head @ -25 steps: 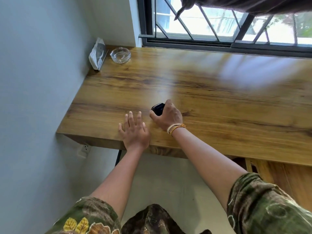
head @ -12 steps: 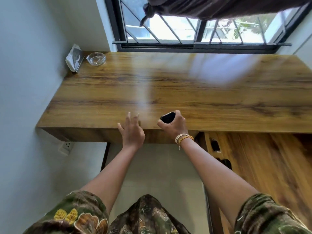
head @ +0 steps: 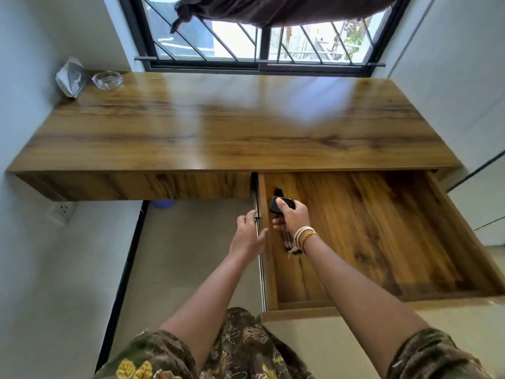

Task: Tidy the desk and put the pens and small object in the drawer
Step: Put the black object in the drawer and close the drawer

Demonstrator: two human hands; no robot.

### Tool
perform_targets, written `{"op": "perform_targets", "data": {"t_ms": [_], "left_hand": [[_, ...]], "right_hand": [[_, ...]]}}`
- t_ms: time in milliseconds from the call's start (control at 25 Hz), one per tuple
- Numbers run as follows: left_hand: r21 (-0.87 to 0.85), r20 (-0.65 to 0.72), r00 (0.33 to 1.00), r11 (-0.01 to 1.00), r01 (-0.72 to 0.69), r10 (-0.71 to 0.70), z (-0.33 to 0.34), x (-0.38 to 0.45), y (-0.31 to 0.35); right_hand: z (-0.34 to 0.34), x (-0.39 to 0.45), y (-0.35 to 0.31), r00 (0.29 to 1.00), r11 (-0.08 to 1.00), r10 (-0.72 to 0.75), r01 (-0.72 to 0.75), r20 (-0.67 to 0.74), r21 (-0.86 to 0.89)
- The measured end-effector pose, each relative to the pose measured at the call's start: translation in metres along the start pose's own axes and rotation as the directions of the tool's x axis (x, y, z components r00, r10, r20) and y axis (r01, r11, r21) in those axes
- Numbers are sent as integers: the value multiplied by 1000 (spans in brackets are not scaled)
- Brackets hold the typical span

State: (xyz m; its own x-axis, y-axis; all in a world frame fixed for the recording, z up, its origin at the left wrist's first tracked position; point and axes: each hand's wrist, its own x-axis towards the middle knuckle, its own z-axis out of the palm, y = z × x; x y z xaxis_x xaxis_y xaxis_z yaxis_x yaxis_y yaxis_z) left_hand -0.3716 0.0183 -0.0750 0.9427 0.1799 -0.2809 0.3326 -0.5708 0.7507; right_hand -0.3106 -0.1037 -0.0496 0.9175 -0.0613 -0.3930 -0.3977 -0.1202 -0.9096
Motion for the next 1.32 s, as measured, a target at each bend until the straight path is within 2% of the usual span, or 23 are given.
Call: {"op": "perform_targets", "data": {"t_ms": [120, 200, 480, 640, 720, 840, 1000, 1320], "left_hand": [[-35, 224, 957, 980, 197, -184, 32, -31, 1], [15, 255, 937, 970, 241, -237, 47, -50, 0], [-21, 77, 954, 956, 291, -289, 62, -66, 3], [-33, 4, 967, 966, 255, -255, 69, -67, 2], [-26, -18, 968, 968, 251, -251, 70, -68, 1], [-10, -6, 967, 967, 254, -254, 70, -68, 1], [-4, 13, 965, 965, 263, -263, 68, -67, 2], [22, 47, 942, 944, 330, -331, 64, -67, 7]], "right_hand": [[-29, -14, 31, 993, 993, 115, -115, 15, -8], [-44, -23, 50, 984, 985, 174, -174, 23, -14], [-75, -38, 85, 930, 925, 366, -365, -12, -109], [-86, -37, 98, 940, 852, 334, -335, -75, -403], [-86, -36, 101, 939, 840, 337, -332, -68, -429], [-84, -37, 105, 931, 838, 359, -350, -59, -419], [-86, -37, 104, 952, 798, 289, -296, -99, -524], [-92, -38, 103, 955, 753, 283, -281, -92, -595]]}}
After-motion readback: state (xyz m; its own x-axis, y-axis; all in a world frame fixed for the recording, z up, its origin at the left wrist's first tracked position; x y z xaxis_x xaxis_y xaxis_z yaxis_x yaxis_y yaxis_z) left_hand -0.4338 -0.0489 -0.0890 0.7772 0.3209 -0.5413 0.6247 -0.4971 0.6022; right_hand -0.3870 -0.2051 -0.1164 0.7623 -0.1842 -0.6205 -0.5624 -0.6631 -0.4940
